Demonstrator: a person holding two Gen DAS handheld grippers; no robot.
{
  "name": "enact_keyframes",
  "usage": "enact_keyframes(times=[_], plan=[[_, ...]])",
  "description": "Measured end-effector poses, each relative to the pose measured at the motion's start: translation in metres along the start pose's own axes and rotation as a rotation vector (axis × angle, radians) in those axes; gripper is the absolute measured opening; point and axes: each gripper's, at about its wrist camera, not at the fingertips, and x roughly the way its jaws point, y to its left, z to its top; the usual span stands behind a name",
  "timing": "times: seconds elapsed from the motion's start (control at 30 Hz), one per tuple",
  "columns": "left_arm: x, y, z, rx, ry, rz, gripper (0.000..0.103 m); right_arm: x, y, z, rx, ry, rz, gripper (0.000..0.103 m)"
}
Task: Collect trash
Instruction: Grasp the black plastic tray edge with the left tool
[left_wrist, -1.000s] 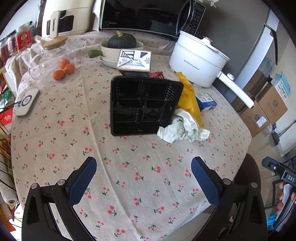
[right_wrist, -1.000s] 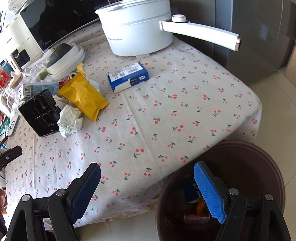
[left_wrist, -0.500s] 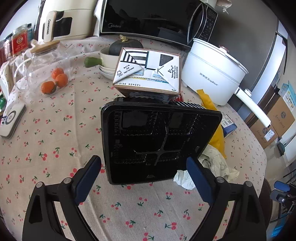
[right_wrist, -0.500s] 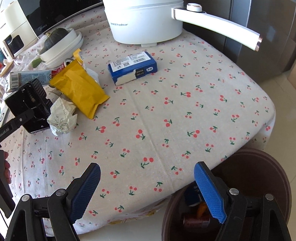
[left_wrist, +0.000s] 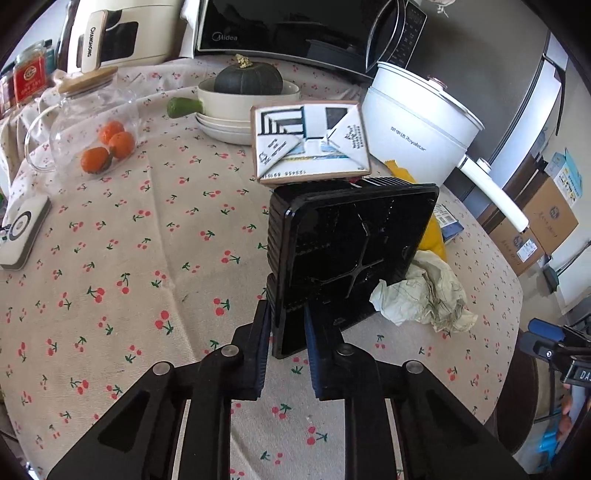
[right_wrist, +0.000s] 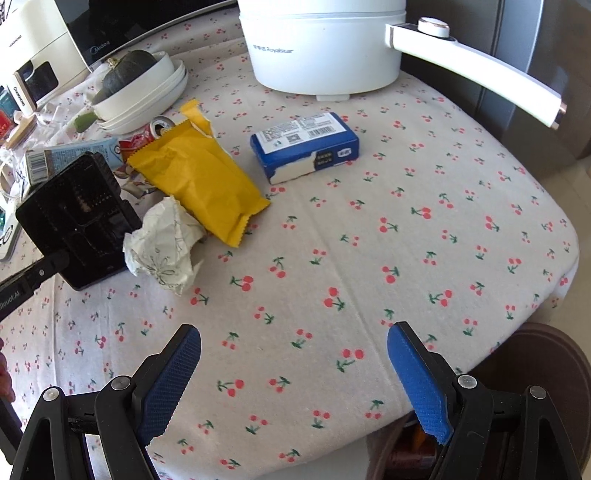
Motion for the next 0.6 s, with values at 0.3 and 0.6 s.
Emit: enact_keyframes(times=[0.3, 0.6], plan=[[-0.028, 0.014, -0.01, -0.052, 0.063, -0.086, 0.016, 0.02, 0.028, 0.002, -0.045, 0.024, 0.004, 0.086], [0.009, 0.024, -0.007, -0.142, 0.095, -0.03, 0.064, 0.021, 0.013, 0.001, -0.008, 0.035, -0.003, 0.086]])
